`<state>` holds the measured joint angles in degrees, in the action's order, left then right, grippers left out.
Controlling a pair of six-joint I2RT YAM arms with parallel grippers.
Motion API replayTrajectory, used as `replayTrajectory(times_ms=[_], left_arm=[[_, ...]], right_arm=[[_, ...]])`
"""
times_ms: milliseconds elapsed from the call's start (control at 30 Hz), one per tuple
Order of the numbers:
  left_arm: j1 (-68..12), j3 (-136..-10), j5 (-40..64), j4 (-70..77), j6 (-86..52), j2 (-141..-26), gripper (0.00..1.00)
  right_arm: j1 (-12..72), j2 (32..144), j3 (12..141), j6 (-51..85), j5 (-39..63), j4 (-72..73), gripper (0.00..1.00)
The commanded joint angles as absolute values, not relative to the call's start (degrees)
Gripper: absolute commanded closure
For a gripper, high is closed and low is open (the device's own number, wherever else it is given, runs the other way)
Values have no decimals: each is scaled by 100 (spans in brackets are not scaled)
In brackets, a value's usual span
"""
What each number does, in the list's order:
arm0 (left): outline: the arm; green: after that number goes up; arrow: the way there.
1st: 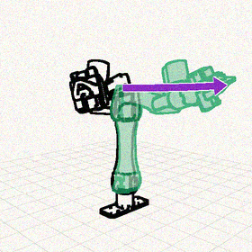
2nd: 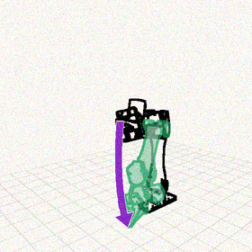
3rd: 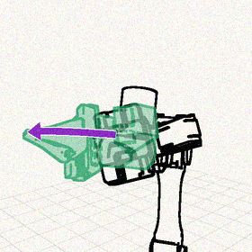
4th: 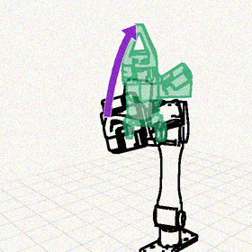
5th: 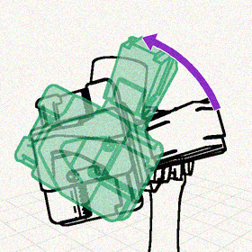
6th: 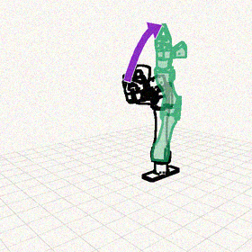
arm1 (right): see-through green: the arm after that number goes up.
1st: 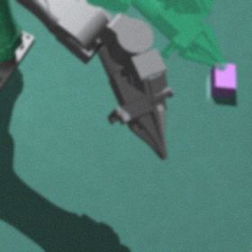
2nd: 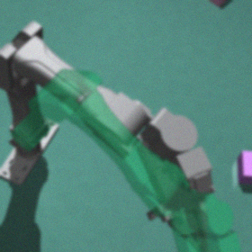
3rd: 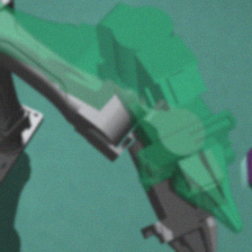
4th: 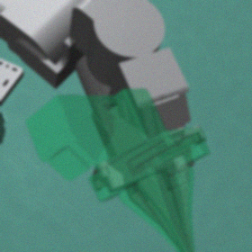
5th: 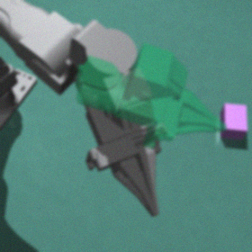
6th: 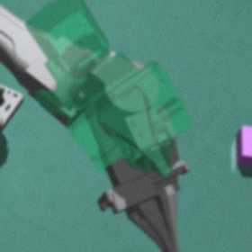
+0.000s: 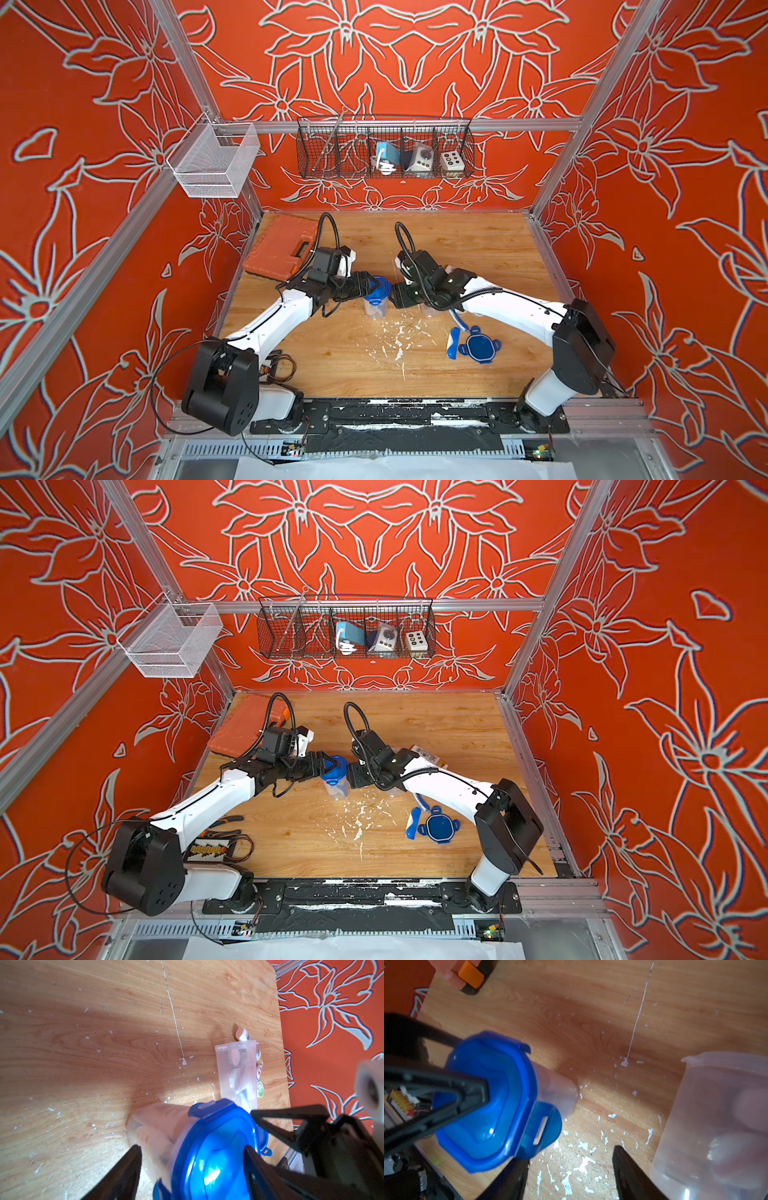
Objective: Take out toiletry kits
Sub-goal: Adjust the container at the center of the board, then unfasten the latch on the container.
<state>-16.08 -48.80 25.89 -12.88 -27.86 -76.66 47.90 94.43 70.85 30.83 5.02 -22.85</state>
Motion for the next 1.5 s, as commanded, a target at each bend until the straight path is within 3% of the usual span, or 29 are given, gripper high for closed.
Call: replayTrajectory(times_ms=[0,467,700,900,1067,1267,1367,1467], left_arm=[[-1625,-4626,2572,-1596,-2570,-7603,30],[-1951,-4425,3107,-1459,-2878,-7420,32],[-1943,-4735,2791,-1687,-2956,-7285,23],[-1659,-5048,2505,-1885,-2957,-7124,20],[-1582,-5294,2269,-1934,-2853,-7269,20],[-1562,-5432,2194,-1801,-2725,-7559,24],[-1563,-5326,2683,-1561,-2809,-7748,27],[-1565,-5185,3059,-1284,-2916,-7829,28]], right_arm=[[4651,9611,7401,3171,252,-2505,35],[4423,10428,8713,2982,572,-3098,37],[4328,9847,8290,2903,559,-3229,38],[4105,9270,7612,2998,1659,-2564,43],[4103,9535,7933,2924,1183,-3160,46],[4108,10179,8570,2867,1312,-3703,52],[4113,9985,8147,3115,1618,-3183,61],[3965,9440,6889,3834,2764,-1286,67]])
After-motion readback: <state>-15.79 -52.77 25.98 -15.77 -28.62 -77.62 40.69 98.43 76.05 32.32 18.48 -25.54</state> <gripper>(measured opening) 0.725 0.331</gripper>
